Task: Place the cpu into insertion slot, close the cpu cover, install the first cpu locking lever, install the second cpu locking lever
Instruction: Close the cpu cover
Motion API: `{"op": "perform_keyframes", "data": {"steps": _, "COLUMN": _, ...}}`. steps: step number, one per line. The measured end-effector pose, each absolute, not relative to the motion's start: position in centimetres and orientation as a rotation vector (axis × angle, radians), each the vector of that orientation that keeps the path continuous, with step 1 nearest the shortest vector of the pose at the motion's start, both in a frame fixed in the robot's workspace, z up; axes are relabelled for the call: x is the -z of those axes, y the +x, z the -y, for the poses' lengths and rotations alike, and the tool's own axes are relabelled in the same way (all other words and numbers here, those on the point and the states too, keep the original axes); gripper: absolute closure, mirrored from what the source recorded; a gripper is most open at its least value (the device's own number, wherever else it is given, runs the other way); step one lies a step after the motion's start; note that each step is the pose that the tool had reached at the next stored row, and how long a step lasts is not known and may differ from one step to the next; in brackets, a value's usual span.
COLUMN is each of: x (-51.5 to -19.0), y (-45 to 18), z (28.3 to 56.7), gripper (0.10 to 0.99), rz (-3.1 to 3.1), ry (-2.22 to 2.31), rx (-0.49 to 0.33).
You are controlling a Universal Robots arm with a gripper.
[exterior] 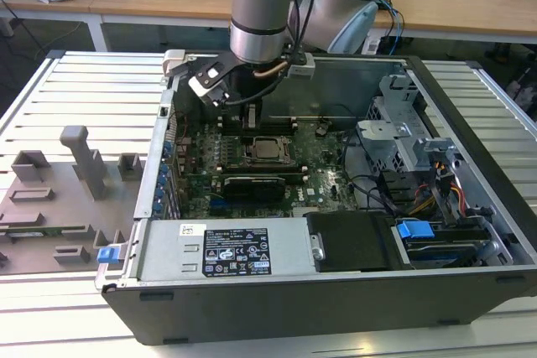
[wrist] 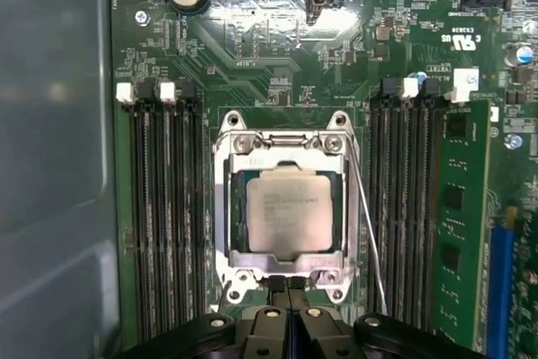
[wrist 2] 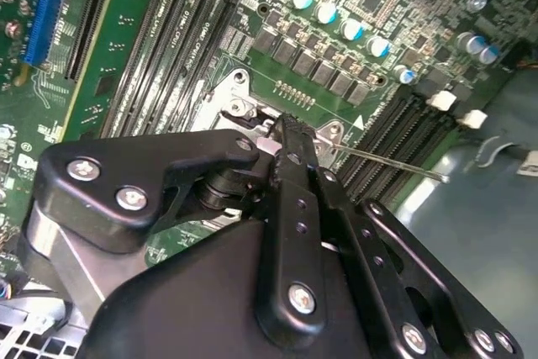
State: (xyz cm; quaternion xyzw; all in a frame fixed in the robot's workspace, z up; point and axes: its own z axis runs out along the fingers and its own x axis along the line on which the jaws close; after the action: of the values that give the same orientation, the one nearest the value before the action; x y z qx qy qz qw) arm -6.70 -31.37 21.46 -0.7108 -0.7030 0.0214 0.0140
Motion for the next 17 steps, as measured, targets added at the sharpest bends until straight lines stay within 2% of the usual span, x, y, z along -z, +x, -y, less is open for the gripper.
{"op": "perform_keyframes", "data": {"steps": 17, "x": -20.6, "y": -4.8, "z": 31.4, "gripper": 0.980, "rz": 2.190, "ry": -2.212, "rx": -0.067}}
